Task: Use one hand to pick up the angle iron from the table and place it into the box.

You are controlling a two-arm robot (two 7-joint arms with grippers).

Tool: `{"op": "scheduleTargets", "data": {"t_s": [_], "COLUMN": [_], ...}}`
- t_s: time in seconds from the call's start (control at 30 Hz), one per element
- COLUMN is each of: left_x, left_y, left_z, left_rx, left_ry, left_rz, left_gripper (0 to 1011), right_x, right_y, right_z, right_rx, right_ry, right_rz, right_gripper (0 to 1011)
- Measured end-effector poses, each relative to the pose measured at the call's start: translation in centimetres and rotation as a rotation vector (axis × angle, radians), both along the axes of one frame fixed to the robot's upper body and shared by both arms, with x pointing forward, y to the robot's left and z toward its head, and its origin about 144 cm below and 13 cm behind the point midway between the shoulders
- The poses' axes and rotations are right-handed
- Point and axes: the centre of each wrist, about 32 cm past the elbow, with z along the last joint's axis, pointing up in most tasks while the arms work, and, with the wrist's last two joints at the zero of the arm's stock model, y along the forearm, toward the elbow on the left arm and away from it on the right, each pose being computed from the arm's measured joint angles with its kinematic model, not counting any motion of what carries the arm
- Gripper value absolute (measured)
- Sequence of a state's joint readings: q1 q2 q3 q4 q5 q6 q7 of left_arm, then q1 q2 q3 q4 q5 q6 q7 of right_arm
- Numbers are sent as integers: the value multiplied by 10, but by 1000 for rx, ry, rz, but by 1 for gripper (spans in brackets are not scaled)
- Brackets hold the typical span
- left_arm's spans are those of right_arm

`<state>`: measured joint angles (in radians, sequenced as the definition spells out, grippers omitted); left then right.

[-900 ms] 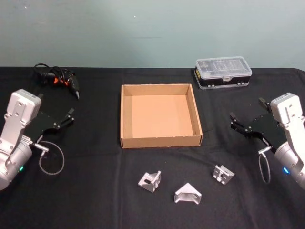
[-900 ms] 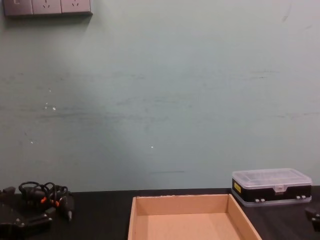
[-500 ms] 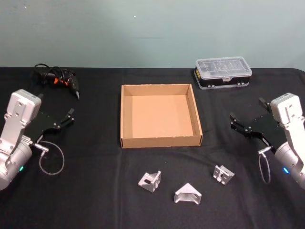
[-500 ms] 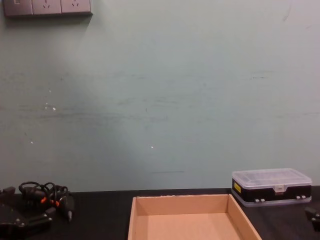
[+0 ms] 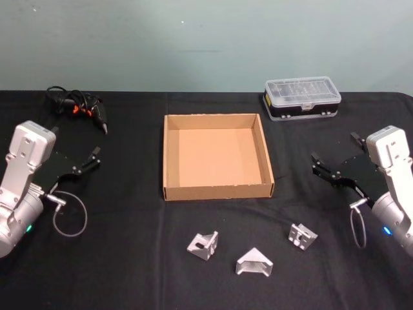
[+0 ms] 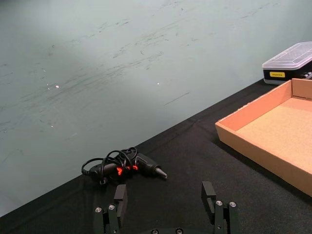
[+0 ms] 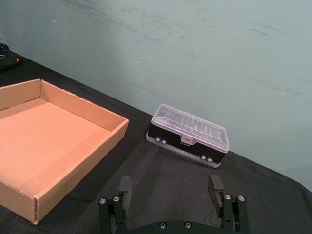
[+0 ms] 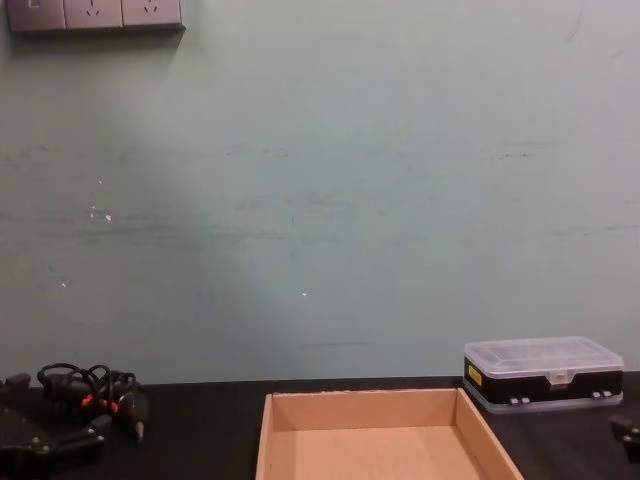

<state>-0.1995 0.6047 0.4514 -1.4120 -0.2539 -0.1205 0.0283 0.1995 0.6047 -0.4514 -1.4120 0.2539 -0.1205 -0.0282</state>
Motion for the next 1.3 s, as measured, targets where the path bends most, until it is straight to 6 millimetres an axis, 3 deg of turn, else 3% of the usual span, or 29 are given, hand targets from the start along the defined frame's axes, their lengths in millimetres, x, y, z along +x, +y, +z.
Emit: {"op": "scheduleTargets", "data": {"t_s": [1.3], "left_x": [0], "left_y": [0], "left_z": [0], "left_rx": [0], "left_ry": [0], "left_rz": [0], "left_gripper": [1000], "right_x": [-1], "right_y": [0], "right_z": [1], "right_rx": [4], "right_ry": [2], "right_rz": [1], "right_gripper": [1000]}}
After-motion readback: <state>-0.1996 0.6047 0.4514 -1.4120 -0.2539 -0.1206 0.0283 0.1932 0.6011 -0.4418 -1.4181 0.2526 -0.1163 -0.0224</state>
